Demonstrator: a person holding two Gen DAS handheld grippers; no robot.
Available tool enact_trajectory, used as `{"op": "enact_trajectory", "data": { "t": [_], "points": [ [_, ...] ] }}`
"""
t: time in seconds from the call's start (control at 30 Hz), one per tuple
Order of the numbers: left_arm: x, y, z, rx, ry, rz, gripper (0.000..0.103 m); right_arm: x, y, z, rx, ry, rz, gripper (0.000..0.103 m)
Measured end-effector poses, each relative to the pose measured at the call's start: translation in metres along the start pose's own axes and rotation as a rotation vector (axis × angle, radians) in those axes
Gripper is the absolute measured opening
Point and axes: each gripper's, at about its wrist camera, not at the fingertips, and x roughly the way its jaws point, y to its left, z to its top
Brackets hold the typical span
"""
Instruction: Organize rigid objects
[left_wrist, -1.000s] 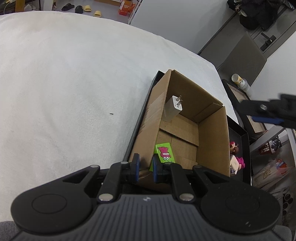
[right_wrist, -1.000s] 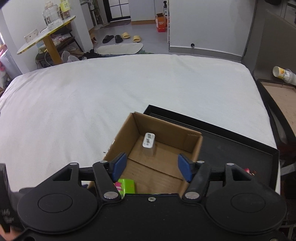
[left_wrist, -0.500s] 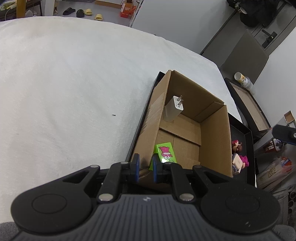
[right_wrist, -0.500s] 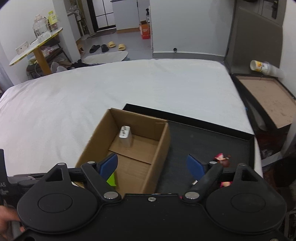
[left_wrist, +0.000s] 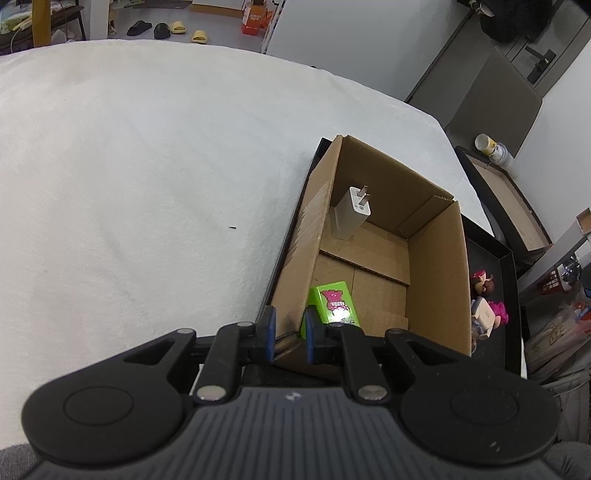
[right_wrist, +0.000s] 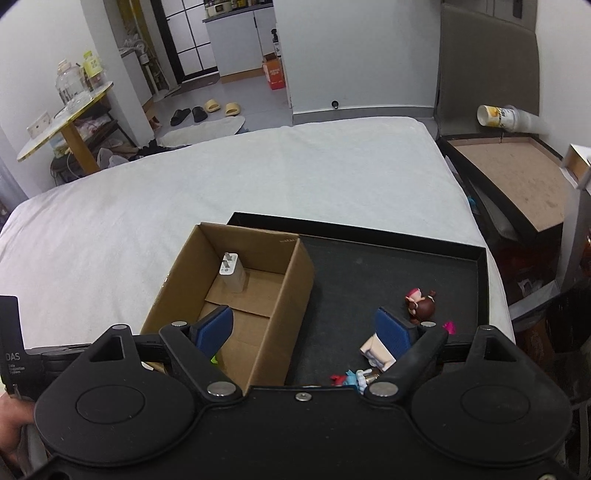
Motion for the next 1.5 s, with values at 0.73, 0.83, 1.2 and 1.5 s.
{"op": "enact_trajectory", "data": {
  "t": [0.73, 0.83, 1.2, 1.5],
  "points": [
    [-0.001, -0.022, -0.007, 0.123, -0.02, 0.127, 0.014, 0.012, -0.052, -0.04, 0.139, -0.012, 0.028, 0.084],
    [-0.001, -0.025, -0.007, 0.132, -0.023, 0.139, 0.013, 0.016, -0.057, -0.046, 0.15, -0.013, 0.031, 0.084],
    [0.0, -0.031, -0.009, 0.157, -0.025, 0.168, 0.011, 0.041, -0.082, -0.073, 0.255, -0.026, 0.074, 0.083],
    [0.001, -0.034, -0.008, 0.155, -0.026, 0.18, 0.011, 0.069, -0.091, -0.094, 0.301, -0.032, 0.104, 0.073]
  ]
}}
